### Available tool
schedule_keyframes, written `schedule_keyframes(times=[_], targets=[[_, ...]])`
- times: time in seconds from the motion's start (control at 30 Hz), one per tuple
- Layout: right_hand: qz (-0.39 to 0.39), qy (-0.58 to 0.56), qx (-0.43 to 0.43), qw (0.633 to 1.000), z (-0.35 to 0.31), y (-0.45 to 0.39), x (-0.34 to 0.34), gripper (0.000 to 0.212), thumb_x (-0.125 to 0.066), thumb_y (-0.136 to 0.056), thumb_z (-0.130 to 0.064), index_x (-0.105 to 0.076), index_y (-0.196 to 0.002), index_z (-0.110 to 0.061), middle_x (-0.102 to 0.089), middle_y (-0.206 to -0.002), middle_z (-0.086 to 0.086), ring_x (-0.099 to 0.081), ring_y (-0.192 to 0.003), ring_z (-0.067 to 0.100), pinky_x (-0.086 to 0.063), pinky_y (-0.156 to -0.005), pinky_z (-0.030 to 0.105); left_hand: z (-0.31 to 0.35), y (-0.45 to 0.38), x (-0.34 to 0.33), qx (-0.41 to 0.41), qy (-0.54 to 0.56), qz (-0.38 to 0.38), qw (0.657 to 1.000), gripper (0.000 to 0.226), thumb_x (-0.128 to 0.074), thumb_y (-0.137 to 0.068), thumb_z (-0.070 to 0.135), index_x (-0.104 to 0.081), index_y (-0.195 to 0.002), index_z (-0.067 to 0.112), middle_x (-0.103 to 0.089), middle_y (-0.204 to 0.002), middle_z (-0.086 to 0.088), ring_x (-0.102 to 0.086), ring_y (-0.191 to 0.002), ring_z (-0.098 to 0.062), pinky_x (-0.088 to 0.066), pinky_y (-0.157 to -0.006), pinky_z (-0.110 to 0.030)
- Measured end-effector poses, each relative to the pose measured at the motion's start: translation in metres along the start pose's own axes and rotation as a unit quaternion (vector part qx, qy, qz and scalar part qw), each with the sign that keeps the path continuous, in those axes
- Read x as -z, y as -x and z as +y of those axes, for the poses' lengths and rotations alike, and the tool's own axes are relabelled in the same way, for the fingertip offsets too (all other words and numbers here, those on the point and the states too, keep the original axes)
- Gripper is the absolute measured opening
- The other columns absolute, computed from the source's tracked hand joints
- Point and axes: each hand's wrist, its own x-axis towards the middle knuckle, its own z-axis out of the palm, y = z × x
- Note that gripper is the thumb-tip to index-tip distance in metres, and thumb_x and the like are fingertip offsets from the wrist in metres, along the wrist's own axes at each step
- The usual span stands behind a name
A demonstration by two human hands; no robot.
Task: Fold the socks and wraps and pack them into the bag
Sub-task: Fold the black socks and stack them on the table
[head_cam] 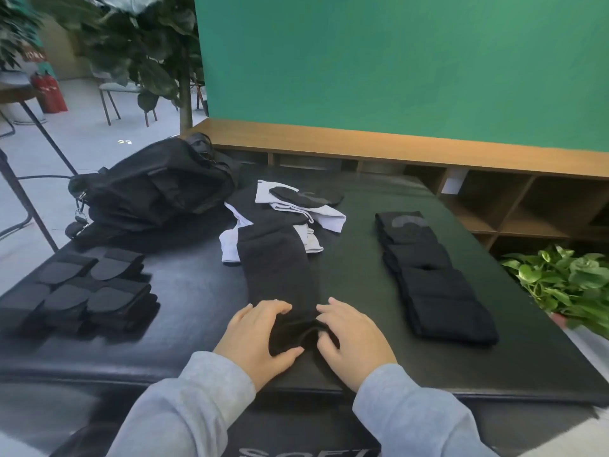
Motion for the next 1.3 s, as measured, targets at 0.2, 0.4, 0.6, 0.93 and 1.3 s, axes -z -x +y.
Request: schedule_keyframes(times=[0.2, 0.4, 0.6, 0.93, 1.3], targets=[[-0.013, -0.057, -0.011, 0.998, -0.005, 0.012, 0.005, 0.039, -0.038, -0.092, -0.034, -0.058, -0.124, -0.025, -0.046, -0.132, -0.024, -0.021, -0.127, -0.015, -0.014, -0.104, 0.004, -0.008, 0.007, -0.006, 0.007, 0.029, 0.036, 0.999, 0.027, -0.053, -0.087, 0.042, -0.062, -0.104, 0.023, -0.060, -0.113, 0.011, -0.048, -0.121, -0.006, -0.034, -0.101, -0.020], [-0.014, -0.121, -0.081, 0.989, -0.008, 0.021, 0.014, 0.019, -0.041, -0.096, -0.025, -0.058, -0.098, -0.016, -0.052, -0.096, -0.013, -0.050, -0.091, 0.005, -0.038, -0.079, 0.014, -0.006, 0.008, -0.001, 0.049, 0.057, 0.029, 0.997, 0.028, -0.051, -0.090, 0.045, -0.063, -0.101, 0.022, -0.058, -0.106, 0.012, -0.054, -0.104, -0.008, -0.040, -0.091, -0.016], [-0.005, -0.127, -0.139, 0.982, -0.008, 0.019, 0.014, 0.030, -0.039, -0.097, -0.030, -0.037, -0.073, -0.014, -0.040, -0.073, -0.003, -0.041, -0.067, 0.014, -0.036, -0.062, 0.022, -0.006, 0.004, 0.004, 0.106, 0.052, 0.044, 0.992, 0.043, -0.052, -0.091, 0.037, -0.030, -0.056, 0.024, -0.038, -0.065, 0.008, -0.041, -0.060, -0.010, -0.029, -0.056, -0.013], [0.001, -0.090, -0.177, 0.980, -0.013, 0.005, 0.011, 0.017, -0.035, -0.098, -0.040, -0.047, -0.094, -0.028, -0.055, -0.079, -0.010, -0.050, -0.074, 0.009, -0.042, -0.067, 0.023, -0.008, -0.004, 0.002, 0.178, 0.077, 0.041, 0.980, 0.024, -0.049, -0.092, 0.041, -0.039, -0.078, 0.025, -0.044, -0.074, 0.005, -0.045, -0.064, -0.011, -0.030, -0.055, -0.013], [0.022, 0.020, -0.149, 0.988, -0.022, -0.007, 0.001, 0.043, -0.033, -0.097, -0.032, -0.028, -0.140, -0.033, -0.052, -0.120, -0.011, -0.054, -0.099, 0.012, -0.038, -0.074, 0.024, -0.023, 0.000, -0.014, 0.018, 0.030, 0.122, 0.992, 0.034, -0.048, -0.074, -0.015, -0.064, -0.079, 0.014, -0.053, -0.092, 0.004, -0.043, -0.088, -0.009, -0.039, -0.070, -0.012]])
